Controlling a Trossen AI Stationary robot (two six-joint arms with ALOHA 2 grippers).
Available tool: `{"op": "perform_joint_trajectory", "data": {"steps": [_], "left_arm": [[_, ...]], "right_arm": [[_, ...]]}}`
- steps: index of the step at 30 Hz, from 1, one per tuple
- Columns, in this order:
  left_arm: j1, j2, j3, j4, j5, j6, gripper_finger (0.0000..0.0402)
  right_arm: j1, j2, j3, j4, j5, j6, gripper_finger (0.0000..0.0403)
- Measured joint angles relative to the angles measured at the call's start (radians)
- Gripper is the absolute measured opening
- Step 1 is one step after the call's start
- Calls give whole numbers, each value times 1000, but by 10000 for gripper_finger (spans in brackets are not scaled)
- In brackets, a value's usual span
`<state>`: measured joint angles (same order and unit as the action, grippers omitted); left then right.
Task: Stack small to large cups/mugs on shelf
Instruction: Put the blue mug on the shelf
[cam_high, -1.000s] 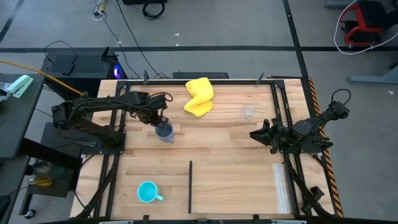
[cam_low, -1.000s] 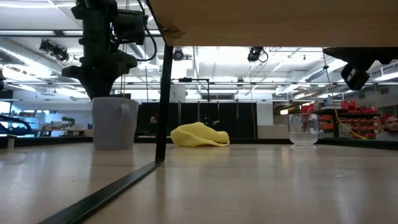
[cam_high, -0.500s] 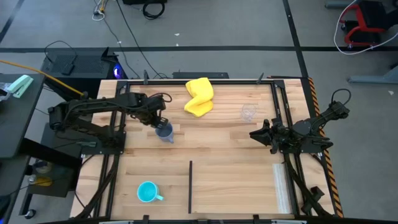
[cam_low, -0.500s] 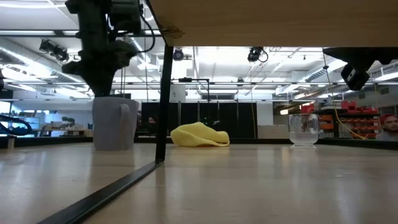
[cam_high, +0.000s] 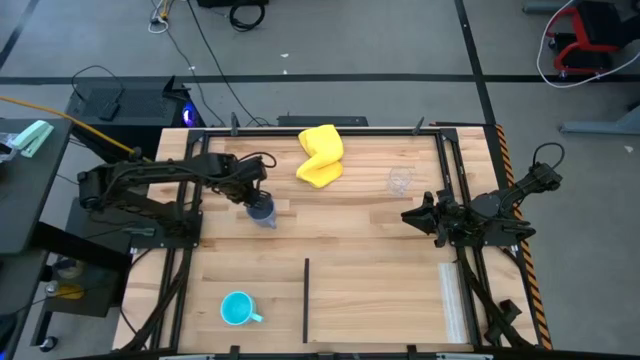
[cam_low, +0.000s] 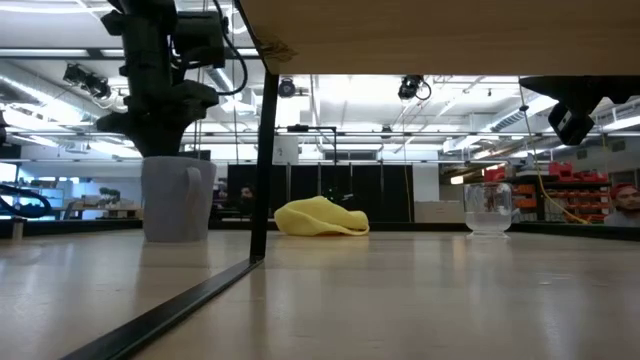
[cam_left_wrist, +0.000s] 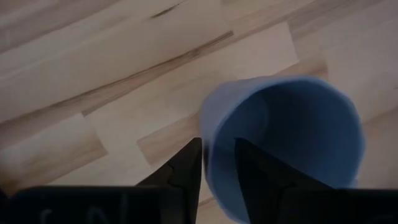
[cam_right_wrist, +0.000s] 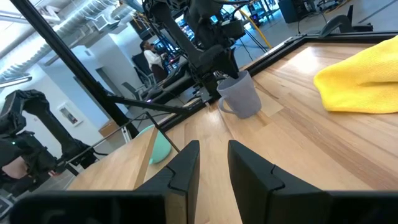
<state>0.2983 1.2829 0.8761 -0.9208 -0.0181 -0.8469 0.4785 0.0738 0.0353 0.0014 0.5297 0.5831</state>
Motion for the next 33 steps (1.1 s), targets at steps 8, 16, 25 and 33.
{"op": "perform_joint_trajectory", "data": {"steps": [8,16,25,33], "left_arm": [[0,51,0,13,-1,38,47],[-1,59,37,25,5,157,19],[-65,56,226,-39,39,226,19],[-183,59,497,-213,-16,257,19]], "right_arm": [[0,0,0,0,0,-1,91],[0,2,0,0,0,-2,91],[0,3,0,0,0,-2,91],[0,3,0,0,0,-2,91]]}}
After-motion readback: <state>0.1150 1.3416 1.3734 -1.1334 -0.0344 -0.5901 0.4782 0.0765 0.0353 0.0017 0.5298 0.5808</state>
